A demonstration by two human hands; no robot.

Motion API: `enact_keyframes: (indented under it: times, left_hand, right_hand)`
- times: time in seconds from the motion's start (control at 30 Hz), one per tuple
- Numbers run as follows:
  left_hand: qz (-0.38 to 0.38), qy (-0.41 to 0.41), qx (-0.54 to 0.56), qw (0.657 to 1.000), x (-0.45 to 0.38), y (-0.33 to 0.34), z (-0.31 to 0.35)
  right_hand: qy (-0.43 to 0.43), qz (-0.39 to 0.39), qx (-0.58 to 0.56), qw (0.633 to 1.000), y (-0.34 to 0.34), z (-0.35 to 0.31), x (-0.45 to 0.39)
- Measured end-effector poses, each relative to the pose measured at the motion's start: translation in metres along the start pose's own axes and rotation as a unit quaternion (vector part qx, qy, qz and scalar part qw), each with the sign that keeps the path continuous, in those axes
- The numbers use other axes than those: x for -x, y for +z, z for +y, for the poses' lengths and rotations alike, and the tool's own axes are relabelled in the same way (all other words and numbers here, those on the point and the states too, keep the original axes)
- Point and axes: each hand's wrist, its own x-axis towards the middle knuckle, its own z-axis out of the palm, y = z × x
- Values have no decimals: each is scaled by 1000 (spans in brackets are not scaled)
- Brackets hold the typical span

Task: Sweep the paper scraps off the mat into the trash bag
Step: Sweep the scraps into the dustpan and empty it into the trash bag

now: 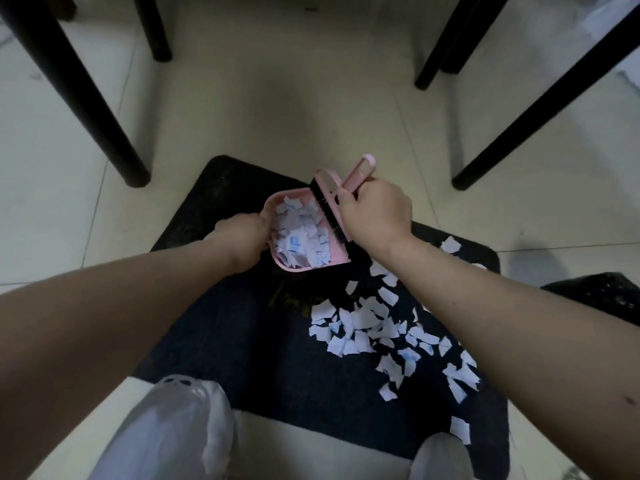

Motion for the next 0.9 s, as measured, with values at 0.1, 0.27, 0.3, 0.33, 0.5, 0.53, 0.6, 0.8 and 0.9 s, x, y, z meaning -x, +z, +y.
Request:
enact_keyframes:
  times: [0.1,0.27,0.3,0.33,0.5,0.53,0.6,0.8,0.9]
  left_hand:
    - [12,45,0,999,-10,-35,21]
    - [32,96,-24,995,-19,-93,76]
    - [35,100,-30,994,-21,-102,90]
    - [35,106,-37,993,-21,-111,108]
    - [32,116,-10,993,-14,-134,203]
    - [25,120,-12,992,-12,-135,223]
    - [13,130,-1,991,-11,-134,264]
    - [-9,178,-6,984,-16,-115,374]
    - [-26,190,-22,981,-22,-99,424]
  right_hand:
    - [-23,18,33,999,-41,9,0]
    - [-23,67,47,996,-98,32,9]
    - [-18,73,54,996,-107,38,12]
    - [-11,83,54,995,-118,47,17]
    - [38,132,33,990,-169,106,46]
    - [54,140,23,988,-178,120,53]
    - [88,156,1,984,-200,152,70]
    - [165,219,-21,961,-247,252,123]
    - [219,229,-31,948,-254,302,143]
